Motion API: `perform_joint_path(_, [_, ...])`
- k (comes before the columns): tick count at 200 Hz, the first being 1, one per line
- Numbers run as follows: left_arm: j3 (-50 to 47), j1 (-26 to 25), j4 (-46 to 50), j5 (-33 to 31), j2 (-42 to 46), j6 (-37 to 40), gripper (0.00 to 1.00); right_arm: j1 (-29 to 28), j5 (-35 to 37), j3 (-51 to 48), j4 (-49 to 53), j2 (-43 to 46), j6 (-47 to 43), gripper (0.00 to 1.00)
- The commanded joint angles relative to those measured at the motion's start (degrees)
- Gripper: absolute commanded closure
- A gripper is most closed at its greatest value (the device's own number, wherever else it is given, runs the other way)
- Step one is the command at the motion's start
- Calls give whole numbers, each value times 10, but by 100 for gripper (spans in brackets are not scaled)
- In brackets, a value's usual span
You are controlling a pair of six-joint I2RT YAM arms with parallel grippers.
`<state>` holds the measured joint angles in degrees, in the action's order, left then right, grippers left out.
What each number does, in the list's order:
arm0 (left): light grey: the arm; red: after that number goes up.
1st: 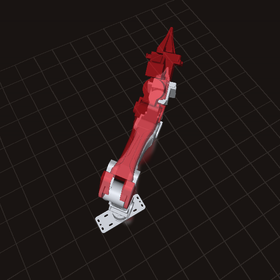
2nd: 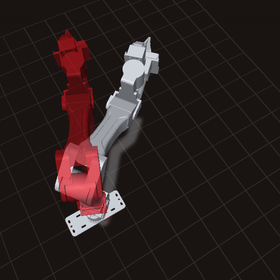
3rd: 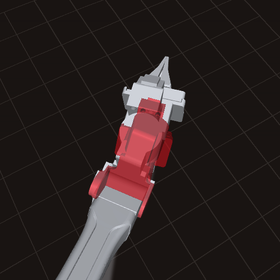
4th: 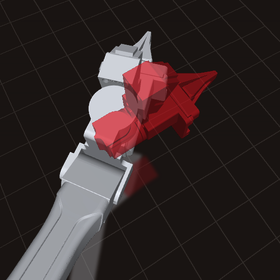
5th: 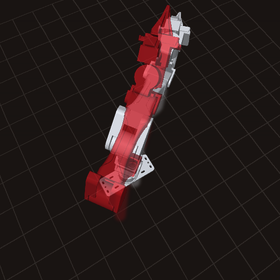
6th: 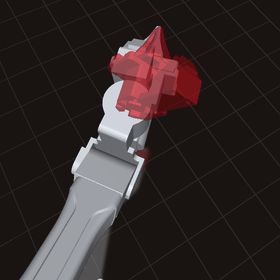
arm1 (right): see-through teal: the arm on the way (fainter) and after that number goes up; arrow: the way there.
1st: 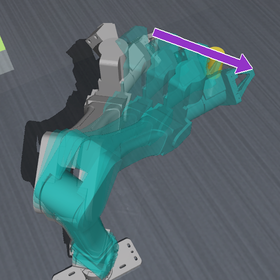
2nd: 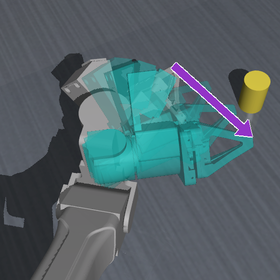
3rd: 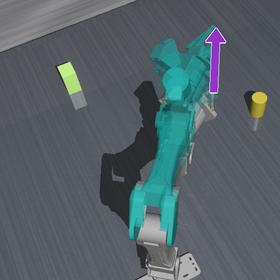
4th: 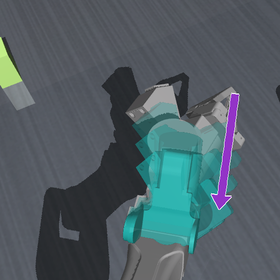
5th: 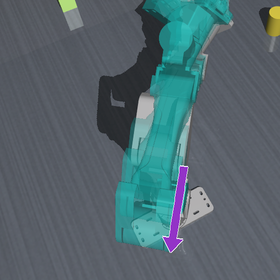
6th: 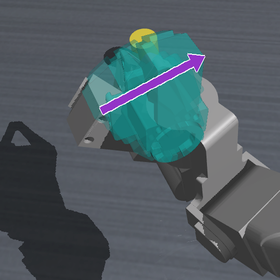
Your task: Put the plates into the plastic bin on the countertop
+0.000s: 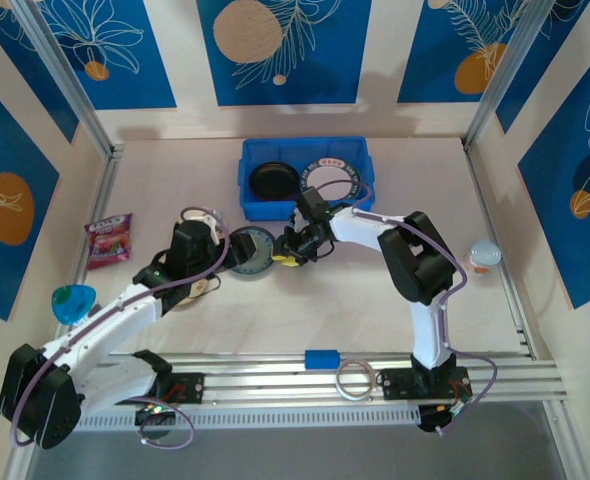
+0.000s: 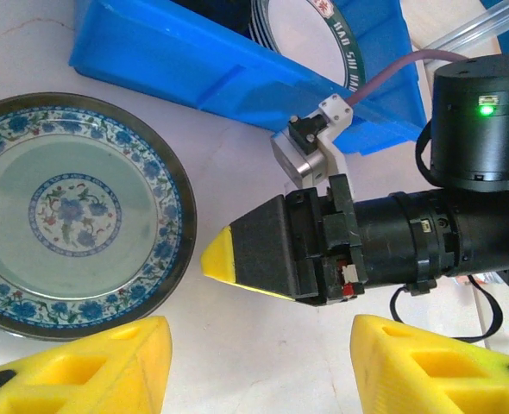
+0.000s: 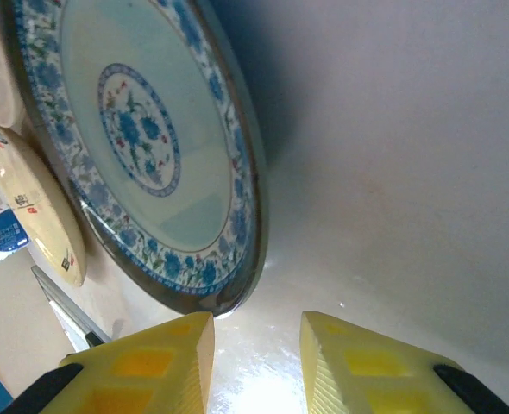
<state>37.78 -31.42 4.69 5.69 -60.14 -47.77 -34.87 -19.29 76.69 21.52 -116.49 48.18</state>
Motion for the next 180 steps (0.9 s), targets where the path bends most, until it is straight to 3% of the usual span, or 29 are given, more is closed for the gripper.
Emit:
perform_joint_path(1, [-10,-4,-16,-13,6,-7,42,2,-23,19,29,-14,4,67])
perform_joint_path(180, [-26,0,-38,-10,-22,-5,43,3,-28,70,19,-82,23,71])
